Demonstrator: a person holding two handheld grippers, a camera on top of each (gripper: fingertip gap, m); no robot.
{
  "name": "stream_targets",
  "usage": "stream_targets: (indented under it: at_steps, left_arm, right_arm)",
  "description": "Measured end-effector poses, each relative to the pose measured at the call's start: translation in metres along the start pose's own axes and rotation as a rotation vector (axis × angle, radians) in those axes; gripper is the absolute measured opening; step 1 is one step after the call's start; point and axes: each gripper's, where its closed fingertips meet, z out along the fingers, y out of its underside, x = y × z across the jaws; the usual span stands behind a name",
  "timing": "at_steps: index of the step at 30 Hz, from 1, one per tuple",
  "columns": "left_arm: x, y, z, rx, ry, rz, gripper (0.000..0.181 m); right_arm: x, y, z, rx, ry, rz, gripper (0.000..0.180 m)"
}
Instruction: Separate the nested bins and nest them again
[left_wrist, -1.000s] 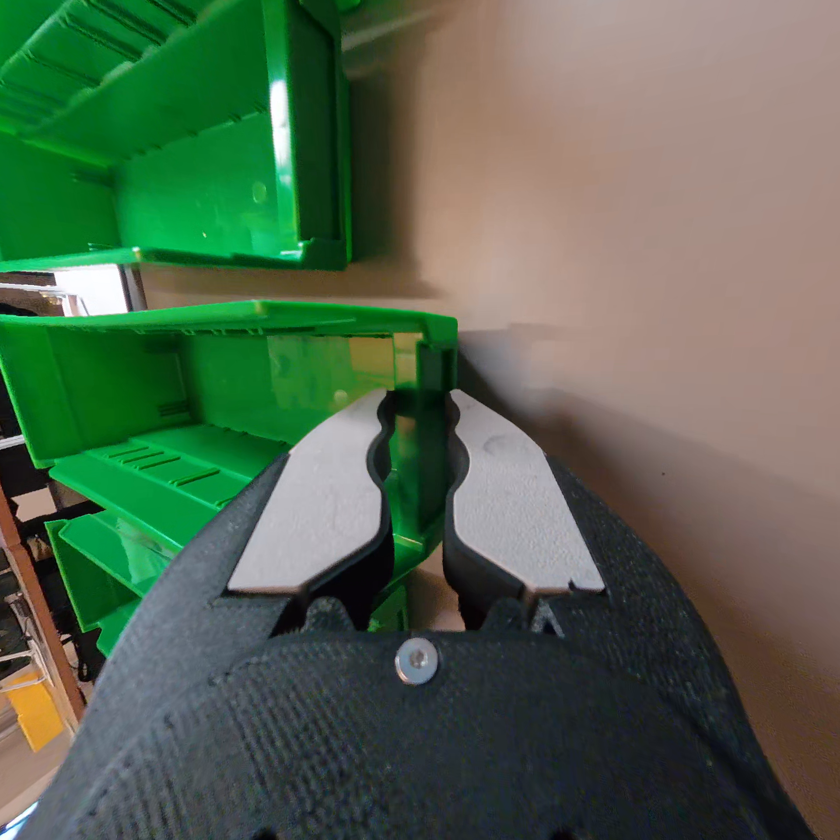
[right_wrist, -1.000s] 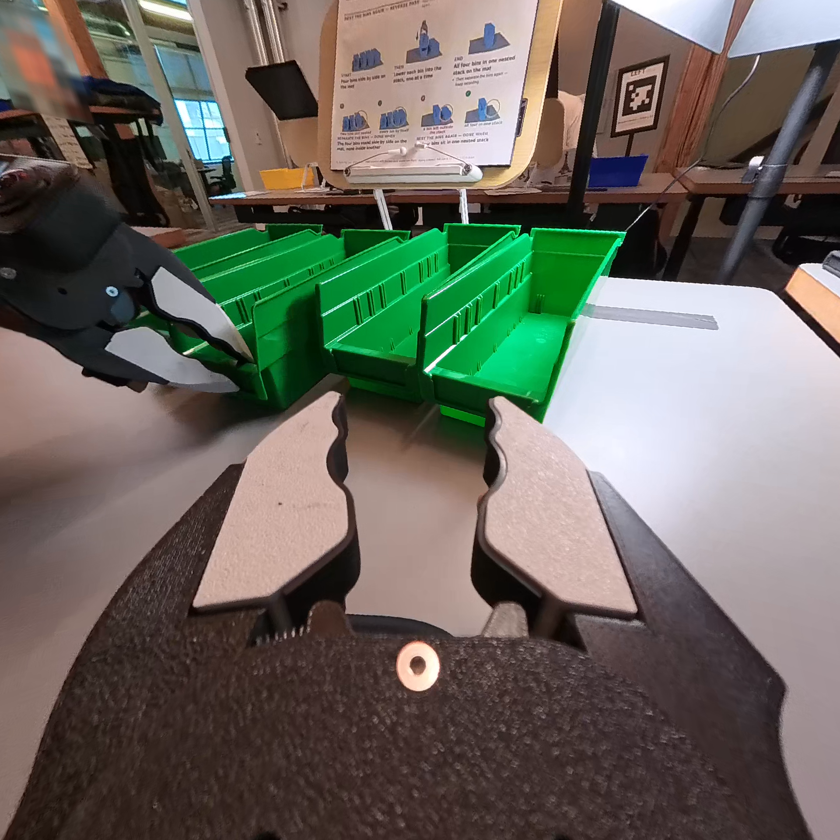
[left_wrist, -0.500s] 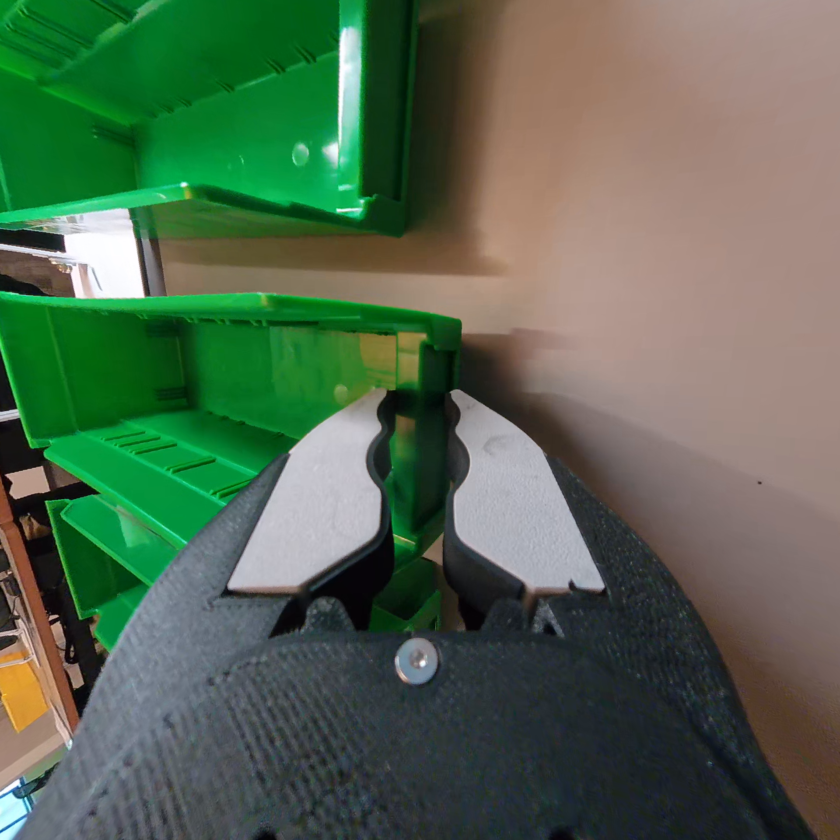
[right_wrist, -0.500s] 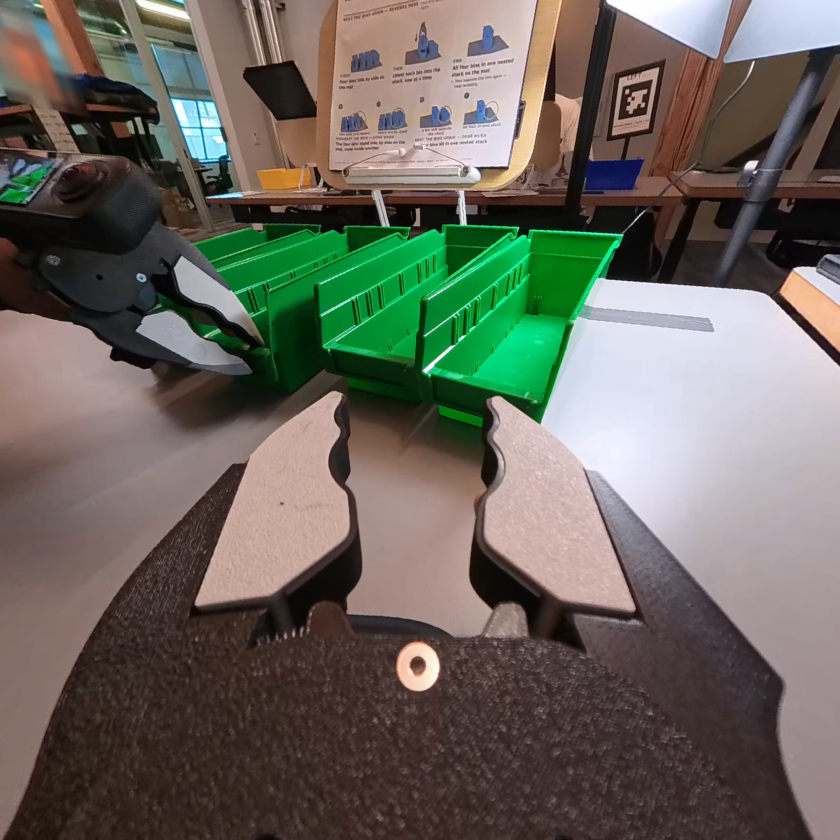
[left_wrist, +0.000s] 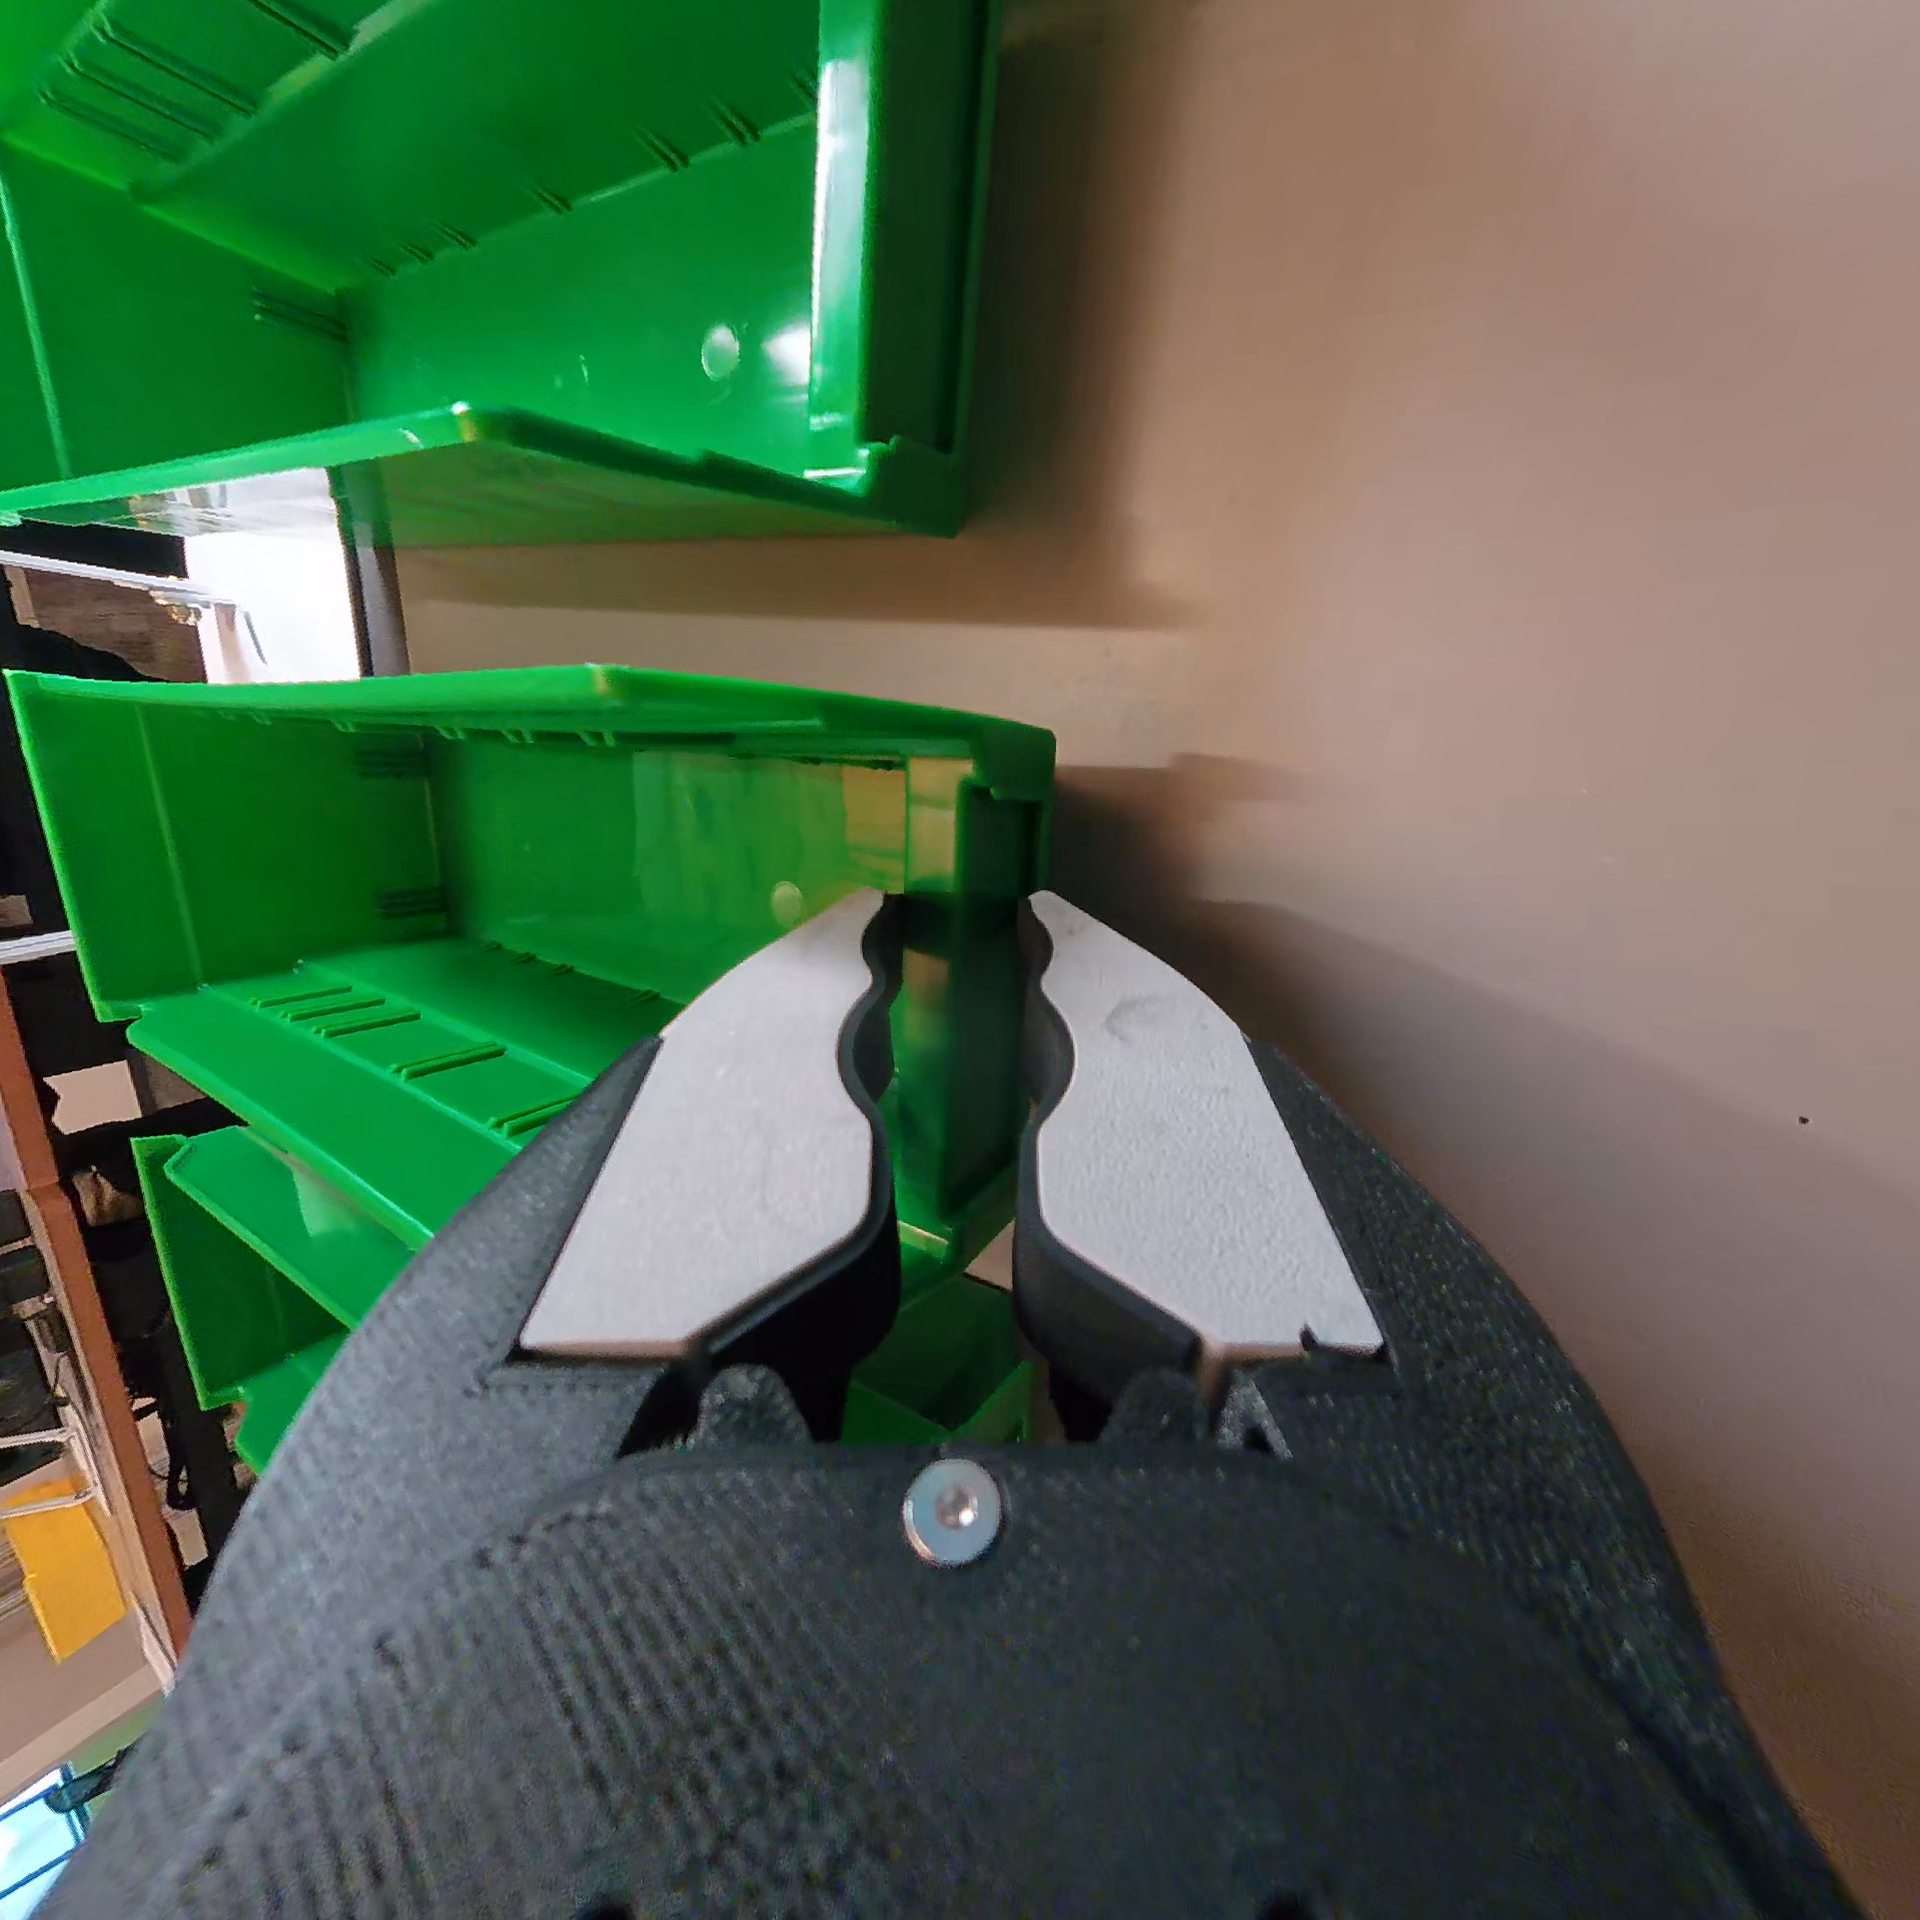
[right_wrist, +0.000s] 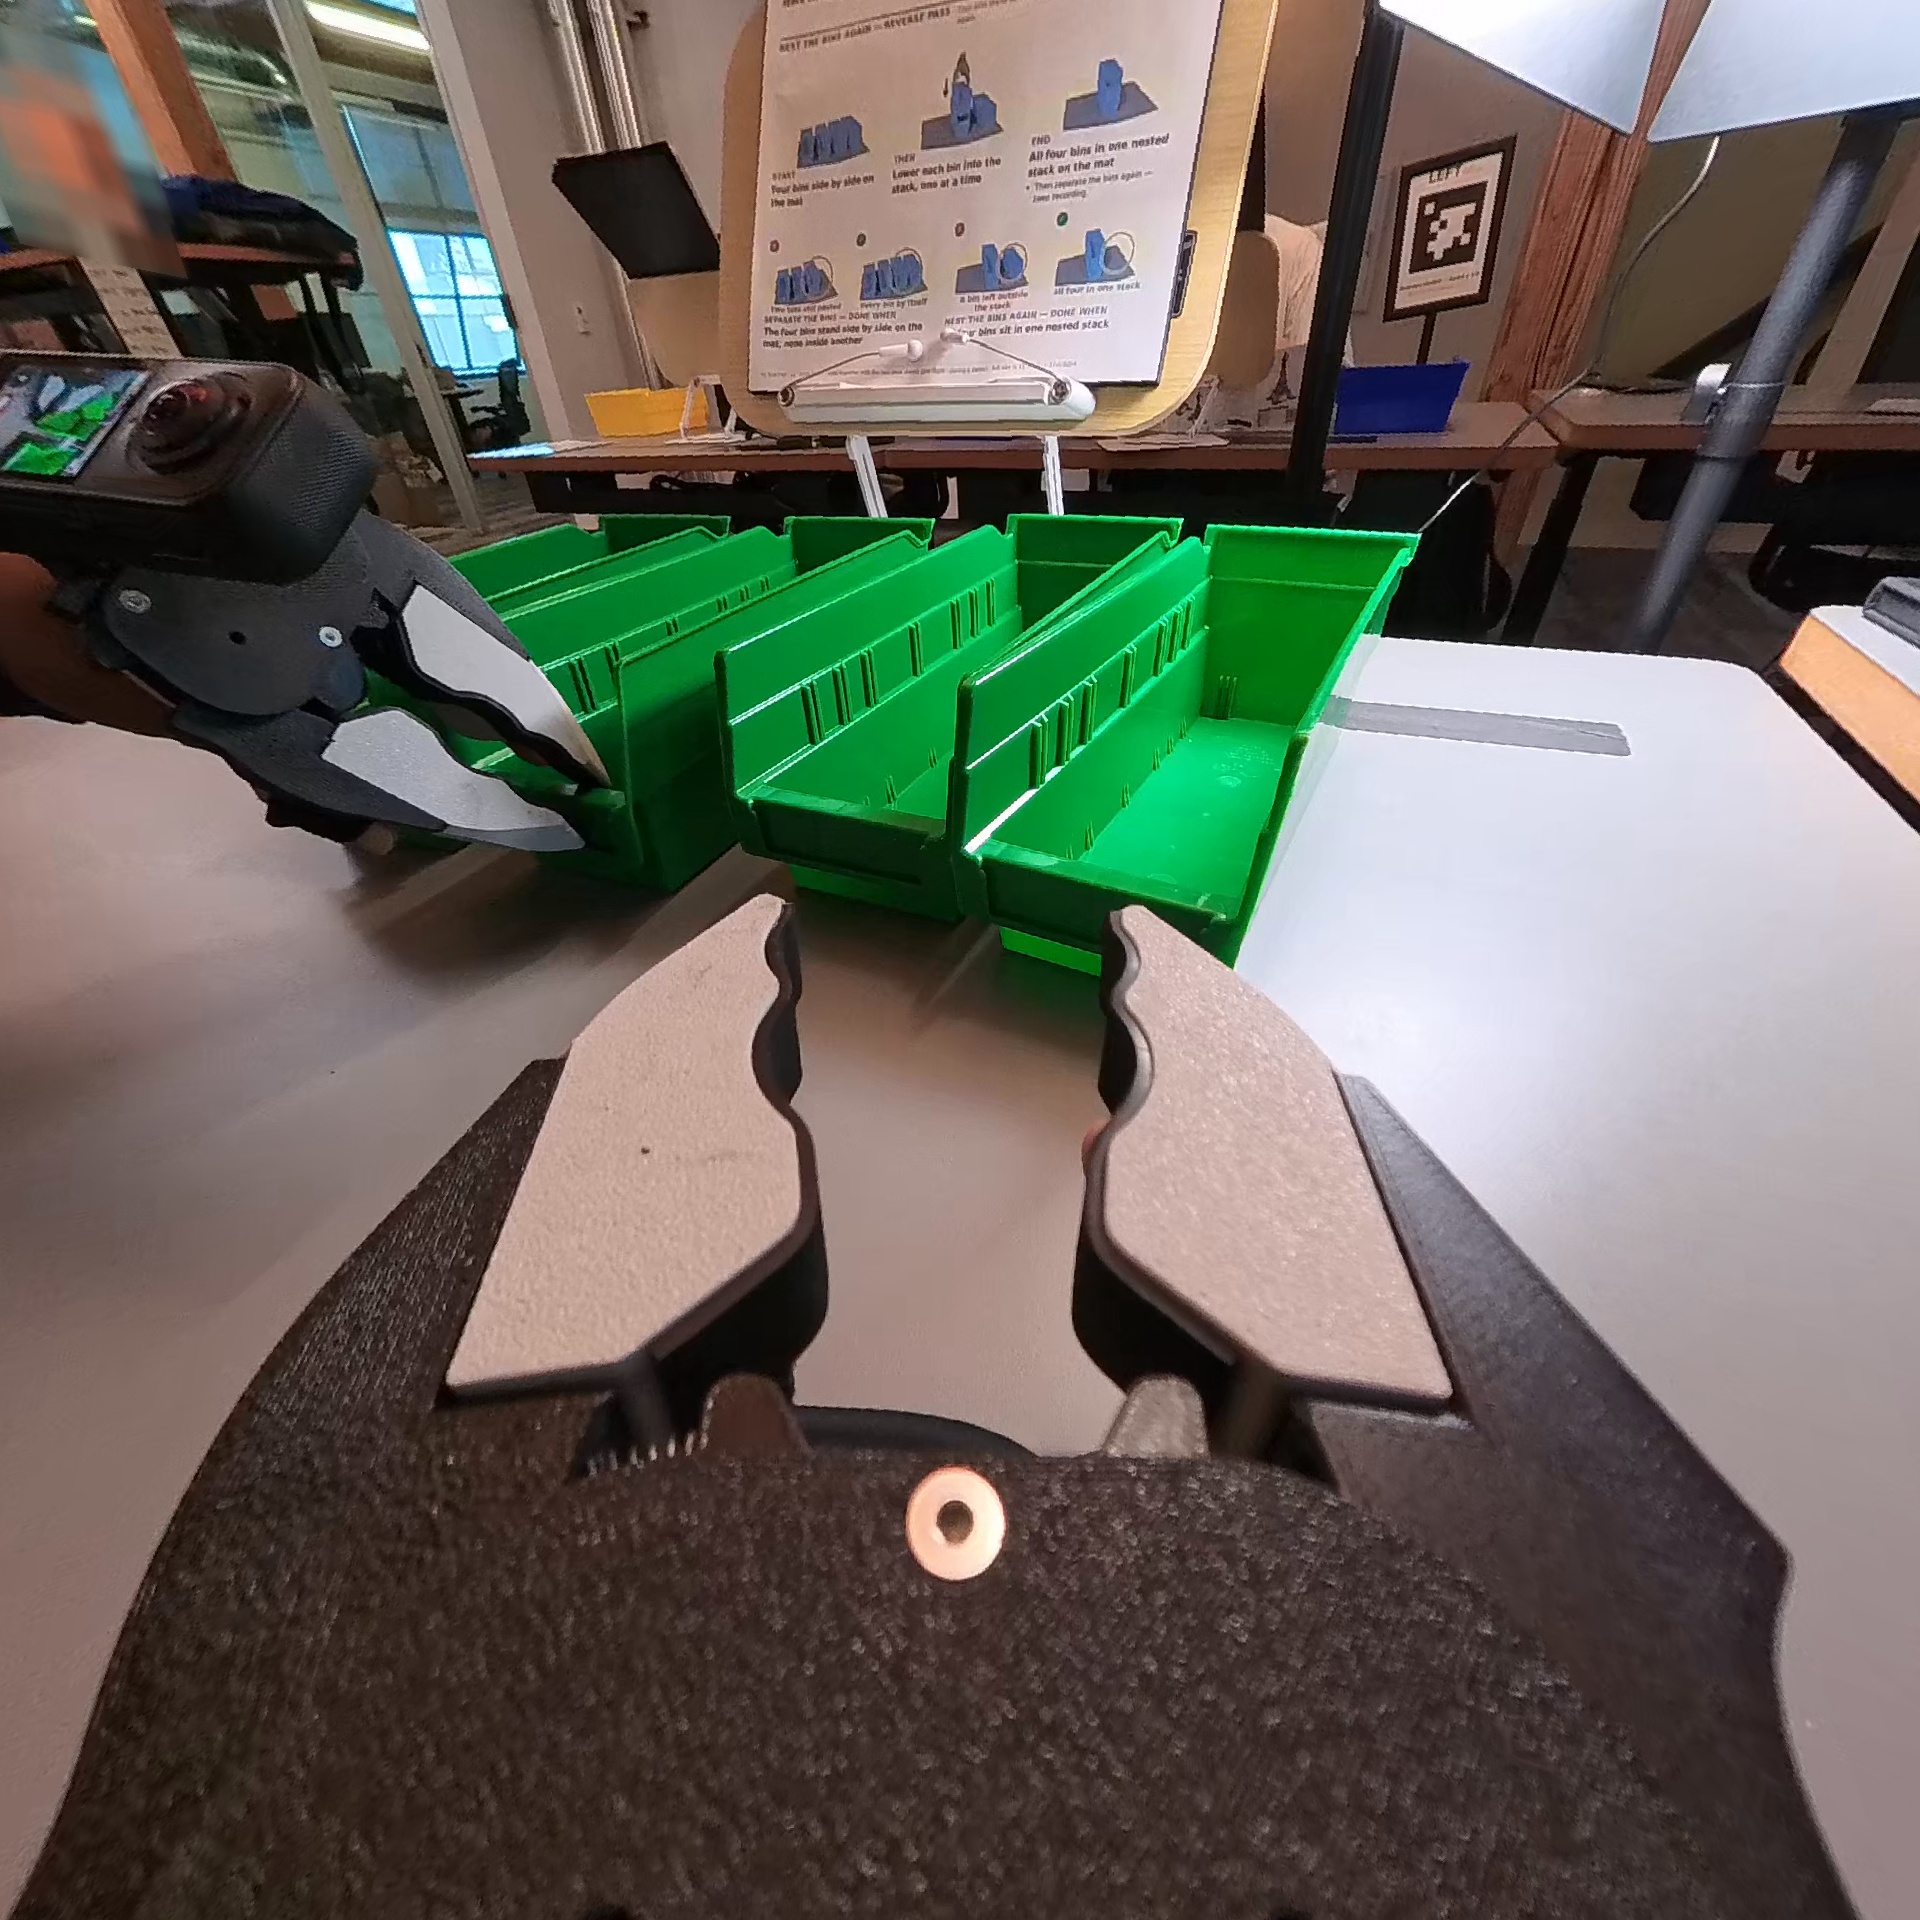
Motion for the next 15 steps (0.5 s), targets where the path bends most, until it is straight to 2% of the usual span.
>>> stream_targets:
  at_steps: [4, 7, 11, 15]
  left_arm:
    - [-0.003, 0.000, 0.000, 0.018, -0.015, -0.008, 0.021]
    - [-0.008, -0.009, -0.009, 0.093, -0.035, -0.041, 0.024]
    - [-0.011, -0.031, -0.046, 0.284, -0.052, -0.119, 0.031]
    - [-0.013, -0.038, -0.094, 0.513, -0.059, -0.273, 0.037]
  right_arm:
    - [0.001, 0.000, 0.000, 0.001, 0.004, 0.001, 0.055]
    - [0.000, 0.000, 0.000, -0.002, 0.005, -0.003, 0.056]
    - [-0.006, 0.003, 0.004, -0.036, -0.014, -0.052, 0.056]
    - [-0.033, 0.014, 0.020, -0.153, -0.136, -0.183, 0.059]
